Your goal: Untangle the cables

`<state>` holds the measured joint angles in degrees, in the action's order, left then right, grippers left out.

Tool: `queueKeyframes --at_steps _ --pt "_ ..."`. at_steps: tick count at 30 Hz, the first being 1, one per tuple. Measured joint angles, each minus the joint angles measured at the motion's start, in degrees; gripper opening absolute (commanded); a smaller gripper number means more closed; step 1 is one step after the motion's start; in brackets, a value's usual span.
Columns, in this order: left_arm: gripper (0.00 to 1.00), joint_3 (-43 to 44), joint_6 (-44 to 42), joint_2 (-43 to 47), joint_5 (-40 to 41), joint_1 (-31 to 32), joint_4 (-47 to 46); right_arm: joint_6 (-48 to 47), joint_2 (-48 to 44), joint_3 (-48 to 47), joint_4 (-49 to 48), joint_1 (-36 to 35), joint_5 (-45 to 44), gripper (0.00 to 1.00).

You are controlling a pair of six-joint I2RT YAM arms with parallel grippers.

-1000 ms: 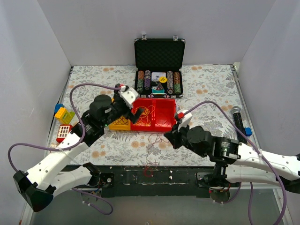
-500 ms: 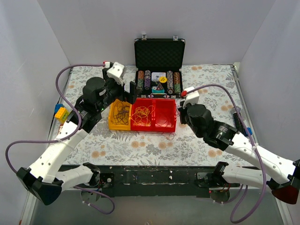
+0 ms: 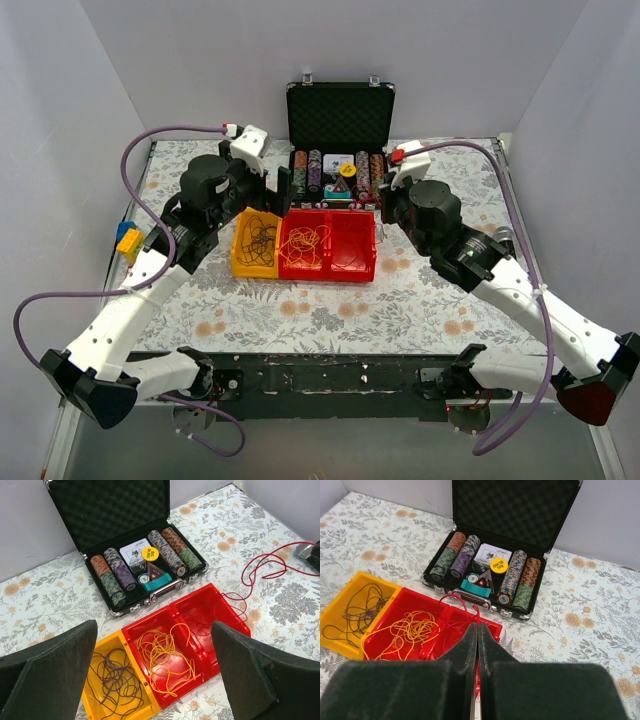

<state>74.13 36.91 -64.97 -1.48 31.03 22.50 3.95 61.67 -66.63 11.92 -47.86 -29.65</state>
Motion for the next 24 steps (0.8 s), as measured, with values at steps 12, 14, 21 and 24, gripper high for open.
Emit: queueKeyframes --at_steps 12,14,21,24 --pt "0.98 0.0 0.1 0.0 0.1 -0.6 0.2 1.1 5.8 8.4 -3.0 1.9 3.2 0.01" --pt "0.98 0.0 0.3 -0.1 0.7 -0.6 0.3 2.2 8.2 10.3 -3.2 1.9 4.1 0.01" --pt "0.98 0.0 0.9 -1.6 1.3 -3.3 1.2 6.7 18.1 14.7 -2.8 1.9 7.6 0.01" --pt "0.98 0.0 1.6 -4.0 0.4 -5.5 2.3 7.9 20.3 14.7 -3.4 1.9 8.8 0.01"
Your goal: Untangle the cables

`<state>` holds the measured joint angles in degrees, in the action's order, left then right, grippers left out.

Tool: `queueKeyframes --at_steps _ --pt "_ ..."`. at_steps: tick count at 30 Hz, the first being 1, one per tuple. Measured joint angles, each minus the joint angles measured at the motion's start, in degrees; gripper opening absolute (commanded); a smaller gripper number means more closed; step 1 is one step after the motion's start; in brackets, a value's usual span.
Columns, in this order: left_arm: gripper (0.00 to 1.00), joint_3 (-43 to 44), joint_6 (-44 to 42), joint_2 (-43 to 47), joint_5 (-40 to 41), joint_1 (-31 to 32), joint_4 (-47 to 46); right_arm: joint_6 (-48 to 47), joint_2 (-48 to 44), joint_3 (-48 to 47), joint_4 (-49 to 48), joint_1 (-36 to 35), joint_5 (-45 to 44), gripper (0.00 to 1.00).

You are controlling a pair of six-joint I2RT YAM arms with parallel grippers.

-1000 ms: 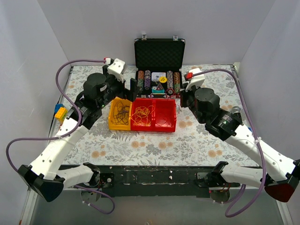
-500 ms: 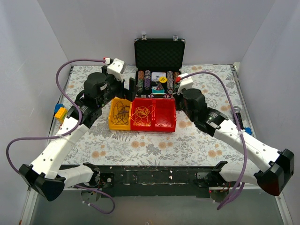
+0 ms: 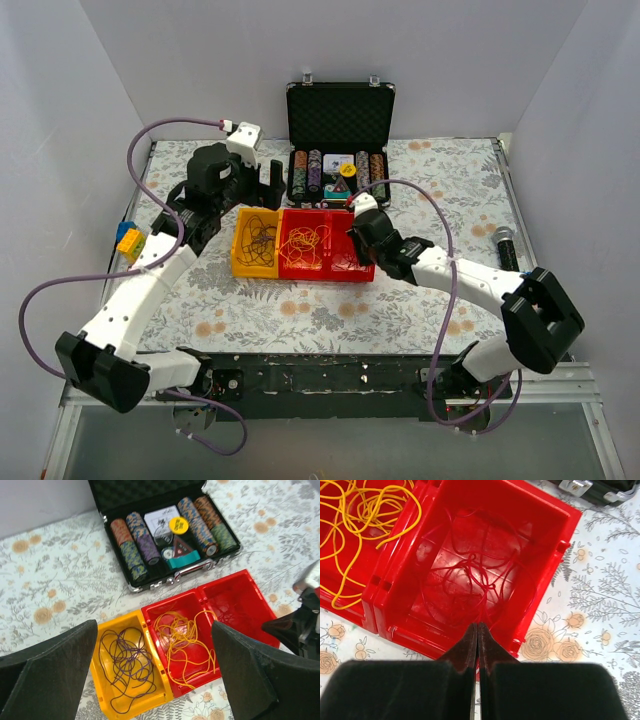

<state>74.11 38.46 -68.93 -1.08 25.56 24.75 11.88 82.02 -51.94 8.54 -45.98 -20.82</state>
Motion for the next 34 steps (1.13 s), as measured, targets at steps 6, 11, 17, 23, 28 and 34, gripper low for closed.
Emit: queueKeyframes --at_steps 6,11,17,23,28,34 --pt "0.98 -0.1 1.6 -4.2 -1.7 -2.8 1.9 1.5 6.9 -1.9 -1.3 0.0 1.5 0.16" --pt "0.98 -0.3 2.5 -4.2 -1.9 -3.8 2.0 3.2 12.4 -5.3 0.9 0.0 1.6 0.69" --pt "0.98 -1.4 3.4 -4.2 0.9 -4.7 2.0 4.9 3.4 -6.1 2.9 0.0 1.5 0.85" --pt "0.98 -5.0 4.9 -2.8 5.7 -4.9 0.2 6.0 -9.5 -6.1 3.7 0.0 4.5 0.87" --pt "0.98 -7.1 5.3 -0.9 7.9 -5.2 -0.7 6.1 -18.0 -5.2 4.2 0.0 10.4 0.88" --pt "0.98 -7.1 5.6 -0.8 8.1 -6.8 -0.5 6.0 -26.3 -4.4 6.5 0.3 10.9 0.89"
